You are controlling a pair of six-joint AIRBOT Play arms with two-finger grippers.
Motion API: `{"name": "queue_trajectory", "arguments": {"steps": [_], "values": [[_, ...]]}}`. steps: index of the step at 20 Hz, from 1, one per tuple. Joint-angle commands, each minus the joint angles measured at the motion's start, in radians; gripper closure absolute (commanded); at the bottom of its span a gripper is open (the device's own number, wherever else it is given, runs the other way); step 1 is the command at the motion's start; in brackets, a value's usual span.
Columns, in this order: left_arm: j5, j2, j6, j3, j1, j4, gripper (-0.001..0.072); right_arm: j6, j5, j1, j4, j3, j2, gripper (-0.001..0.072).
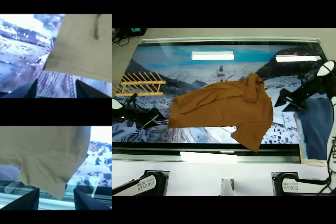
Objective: Fold the shirts.
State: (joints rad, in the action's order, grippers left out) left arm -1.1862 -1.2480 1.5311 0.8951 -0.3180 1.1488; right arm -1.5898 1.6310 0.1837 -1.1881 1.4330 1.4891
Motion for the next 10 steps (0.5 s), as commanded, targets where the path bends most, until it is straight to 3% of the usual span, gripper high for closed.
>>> {"name": "queue_trajectory", "arguments": {"steps": [1,10], "values": [[-0.009,-0.082,-0.052,0.001,-0.011,-0.030,0.0162,0.042,-0.056,0.006,0.008,-0.184,-0.108,0.0284],[0.048,-0.180,-0.058,0.001,0.032,-0.060,0.0167,0.042,-0.068,0.006,0.008,-0.201,-0.140,0.0289]]}}
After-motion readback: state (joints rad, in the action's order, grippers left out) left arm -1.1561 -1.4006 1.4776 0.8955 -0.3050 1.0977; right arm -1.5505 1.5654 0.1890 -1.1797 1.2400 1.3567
